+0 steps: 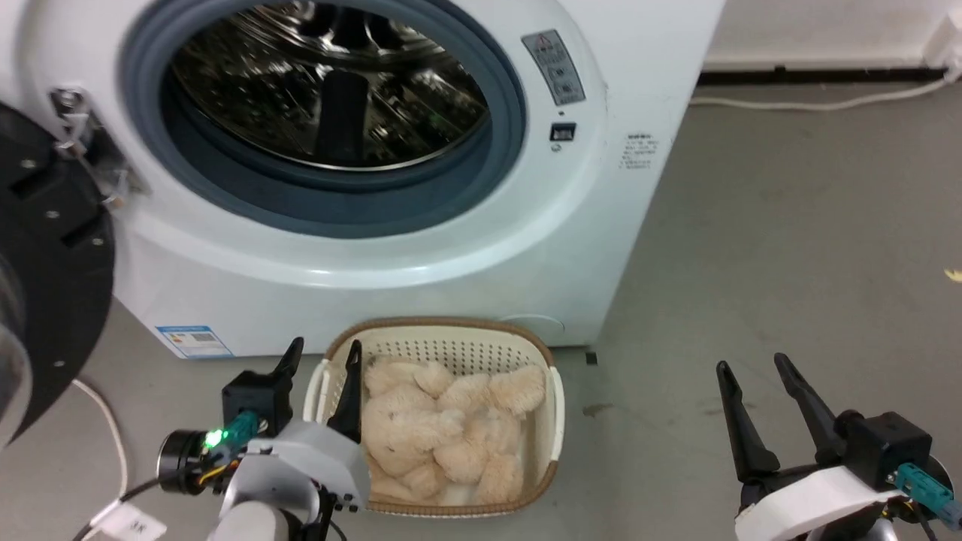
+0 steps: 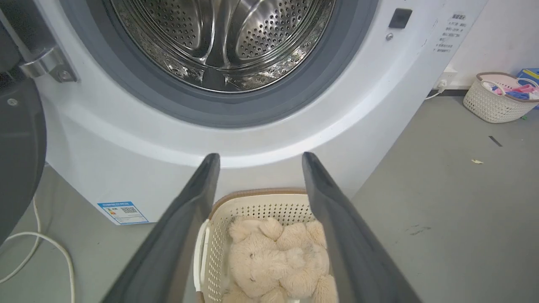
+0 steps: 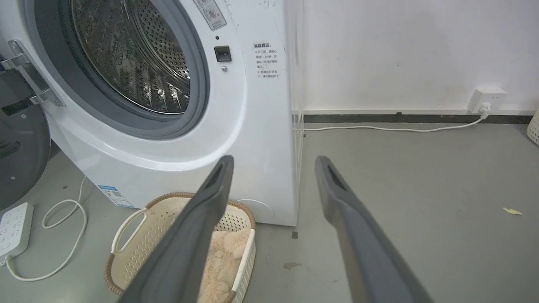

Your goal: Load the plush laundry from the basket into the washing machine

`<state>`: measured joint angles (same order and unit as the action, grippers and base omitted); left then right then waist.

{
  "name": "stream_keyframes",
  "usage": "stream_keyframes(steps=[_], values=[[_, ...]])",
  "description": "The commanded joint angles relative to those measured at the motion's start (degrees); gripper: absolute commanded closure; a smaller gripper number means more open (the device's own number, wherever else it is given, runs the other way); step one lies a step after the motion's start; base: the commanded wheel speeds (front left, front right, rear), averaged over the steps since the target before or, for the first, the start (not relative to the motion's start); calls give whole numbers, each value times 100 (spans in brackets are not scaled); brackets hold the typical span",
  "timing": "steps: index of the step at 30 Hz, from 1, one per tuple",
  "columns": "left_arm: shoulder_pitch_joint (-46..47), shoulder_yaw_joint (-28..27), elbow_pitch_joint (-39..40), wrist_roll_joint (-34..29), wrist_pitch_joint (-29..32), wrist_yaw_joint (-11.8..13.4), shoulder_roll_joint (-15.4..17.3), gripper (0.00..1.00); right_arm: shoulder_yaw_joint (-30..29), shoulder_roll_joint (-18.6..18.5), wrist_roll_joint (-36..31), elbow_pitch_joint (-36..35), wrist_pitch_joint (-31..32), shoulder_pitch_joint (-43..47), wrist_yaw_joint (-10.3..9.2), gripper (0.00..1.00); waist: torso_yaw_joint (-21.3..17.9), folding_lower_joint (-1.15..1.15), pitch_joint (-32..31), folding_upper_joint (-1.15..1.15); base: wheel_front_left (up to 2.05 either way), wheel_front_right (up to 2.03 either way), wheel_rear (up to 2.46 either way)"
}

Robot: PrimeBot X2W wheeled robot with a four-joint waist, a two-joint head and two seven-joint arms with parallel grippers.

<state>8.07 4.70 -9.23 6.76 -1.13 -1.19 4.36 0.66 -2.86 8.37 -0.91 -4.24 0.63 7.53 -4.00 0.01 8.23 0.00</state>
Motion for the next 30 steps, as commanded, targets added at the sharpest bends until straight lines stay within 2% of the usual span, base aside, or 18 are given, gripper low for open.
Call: stream_keyframes(steps=[1,16,30], values=[[154,40,-108,61,34,-23,34,0,15,0,99,-48,-71,-104,-1,0,-109,-1,146,0,0,0,0],[1147,468,-1107,223,912,-159,444,0,10,0,716,-277,-263,-174,-1,0,-670,-1,1287,0,0,0,0],[1904,1240,-1554,17,2016,-280,1194,0,96,0,1347,-514,-430,-104,-2,0,-960,-1,2325,0,0,0,0]])
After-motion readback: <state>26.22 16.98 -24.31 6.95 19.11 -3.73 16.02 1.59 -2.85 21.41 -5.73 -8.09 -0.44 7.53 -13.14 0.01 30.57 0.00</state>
